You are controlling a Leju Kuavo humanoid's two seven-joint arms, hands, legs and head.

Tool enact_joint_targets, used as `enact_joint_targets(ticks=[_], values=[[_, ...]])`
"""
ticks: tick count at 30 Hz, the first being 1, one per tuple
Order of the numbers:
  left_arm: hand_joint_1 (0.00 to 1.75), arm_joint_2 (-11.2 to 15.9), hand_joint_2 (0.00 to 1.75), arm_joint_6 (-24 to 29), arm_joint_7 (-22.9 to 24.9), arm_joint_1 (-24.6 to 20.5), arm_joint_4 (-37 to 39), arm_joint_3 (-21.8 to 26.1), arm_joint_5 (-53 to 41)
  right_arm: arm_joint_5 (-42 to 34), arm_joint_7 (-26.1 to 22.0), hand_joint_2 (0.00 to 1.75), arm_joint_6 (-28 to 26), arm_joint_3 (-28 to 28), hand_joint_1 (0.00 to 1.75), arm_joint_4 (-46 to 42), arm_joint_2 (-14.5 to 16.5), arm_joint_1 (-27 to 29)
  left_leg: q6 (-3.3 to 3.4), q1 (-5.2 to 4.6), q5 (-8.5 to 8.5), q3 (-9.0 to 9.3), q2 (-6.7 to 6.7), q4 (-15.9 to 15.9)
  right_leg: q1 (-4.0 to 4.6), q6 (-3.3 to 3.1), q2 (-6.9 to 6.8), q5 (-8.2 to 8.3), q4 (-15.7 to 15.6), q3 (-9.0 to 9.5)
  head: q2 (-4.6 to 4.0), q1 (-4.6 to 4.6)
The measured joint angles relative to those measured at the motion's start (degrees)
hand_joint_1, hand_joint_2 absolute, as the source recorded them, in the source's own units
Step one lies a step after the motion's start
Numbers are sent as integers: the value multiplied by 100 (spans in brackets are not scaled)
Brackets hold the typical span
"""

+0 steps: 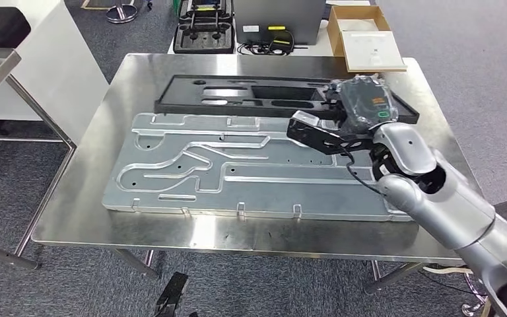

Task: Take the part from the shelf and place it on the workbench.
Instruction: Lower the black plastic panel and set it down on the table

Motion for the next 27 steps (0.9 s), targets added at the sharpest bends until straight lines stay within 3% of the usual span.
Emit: enact_joint_targets(ticks=[3, 5, 7, 9, 10, 11, 12, 14, 16, 20, 22, 24, 25, 26, 27], values=[[0, 0, 175, -16, 1, -6, 0, -4, 20, -28, -37, 175, -23, 301, 175, 214, 226, -93, -71, -12, -15, -88, -11, 73, 35, -157, 20, -47, -32, -13, 0, -12], [0, 0, 175, -20, 1, -4, 0, -5, 39, -39, -54, 175, -27, 448, 175, 319, 322, -117, -120, 0, -104, -149, -1, 193, 28, -221, 13, -37, -42, -14, 0, -27], [0, 1, 175, -22, -1, -6, 0, -5, 44, -40, -59, 175, -27, 553, 175, 403, 387, -153, -182, 19, -363, -389, 24, 688, 21, -262, 2, -37, -50, -7, 0, -49], [0, 2, 175, -25, -2, 7, 0, -5, 45, -41, -58, 175, -24, 633, 175, 482, 424, -174, -218, 31, -619, -757, 43, 1394, 30, -278, -2, -44, -50, -6, 0, -59], [0, 2, 175, -27, -2, 16, 0, -5, 48, -44, -57, 175, -21, 669, 175, 517, 439, -177, -216, 32, -639, -882, 47, 1599, 38, -283, 0, -47, -50, -3, 0, -60], [0, 2, 175, -31, -3, 23, 0, -5, 51, -49, -54, 175, -19, 701, 175, 547, 452, -177, -197, 30, -552, -910, 48, 1600, 48, -286, 7, -50, -50, 3, 0, -61], [0, 2, 175, -35, -3, 26, 0, -5, 55, -55, -50, 175, -16, 730, 175, 571, 465, -178, -161, 25, -366, -822, 47, 1368, 61, -290, 15, -54, -50, 14, 0, -60], [0, 7, 175, -41, -5, 19, 0, -5, 58, -73, -33, 87, -15, 770, 87, 608, 487, -190, -51, -6, 13, -463, 40, 602, 85, -290, 30, -61, -62, 39, 0, -52], [0, 14, 175, -51, -8, 12, 0, -5, 60, -97, -9, 0, -11, 799, 0, 642, 500, -213, 28, -54, 136, -238, 37, 126, 82, -258, 38, -50, -92, 45, 0, -46], [0, 24, 175, -78, -10, 13, 0, -7, 62, -121, 23, 0, 22, 872, 0, 707, 522, -233, 83, -47, 202, -116, 54, -128, 70, -137, 30, -46, -150, 68, 0, -42], [0, 23, 87, -84, -7, -3, 0, -8, 63, -124, 37, 0, 52, 887, 0, 723, 526, -271, 115, -16, 263, -32, 68, -261, 83, -116, 16, -285, 233, -88, 0, -23], [0, 21, 0, -81, 11, -10, 0, -9, 75, -127, 45, 0, 77, 909, 0, 743, 528, -297, 142, -24, 265, -23, 67, -269, 88, -103, 19, -589, 888, -394, 0, -16], [0, 20, 0, -80, 20, -3, 0, -9, 84, -128, 50, 0, 83, 921, 0, 758, 528, -294, 143, -26, 258, -26, 66, -256, 86, -93, 18, -641, 1102, -501, 0, -16], [0, 20, 0, -80, 26, 5, 0, -9, 92, -128, 51, 0, 85, 934, 0, 773, 528, -291, 141, -26, 247, -30, 65, -238, 81, -82, 16, -593, 1137, -523, 0, -16], [0, 19, 0, -80, 28, 12, 0, -9, 96, -128, 52, 0, 86, 943, 0, 784, 528, -292, 132, -23, 232, -34, 63, -208, 73, -73, 14, -450, 961, -436, 0, -15]])
